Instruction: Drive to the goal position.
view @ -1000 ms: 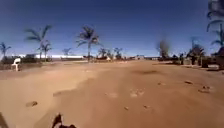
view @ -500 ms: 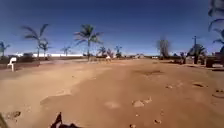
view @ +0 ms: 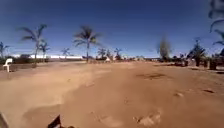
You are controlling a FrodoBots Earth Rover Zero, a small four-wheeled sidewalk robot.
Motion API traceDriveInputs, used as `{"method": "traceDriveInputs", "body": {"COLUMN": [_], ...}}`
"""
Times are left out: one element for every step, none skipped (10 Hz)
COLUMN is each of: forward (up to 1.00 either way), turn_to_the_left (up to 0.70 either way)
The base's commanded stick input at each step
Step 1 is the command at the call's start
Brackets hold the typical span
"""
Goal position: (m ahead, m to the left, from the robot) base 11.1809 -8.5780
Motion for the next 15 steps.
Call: {"method": "traceDriveInputs", "body": {"forward": [0.7,0.7,0.7,0.7,0.7,0.7,0.7,0.7,0.7,0.7,0.7,0.7,0.7,0.7,0.7], "turn_to_the_left": [0.0,0.0,0.0,0.0,0.0,0.0,0.0,-0.06,-0.16,-0.34,-0.32,-0.24,-0.09,0.0,0.0]}}
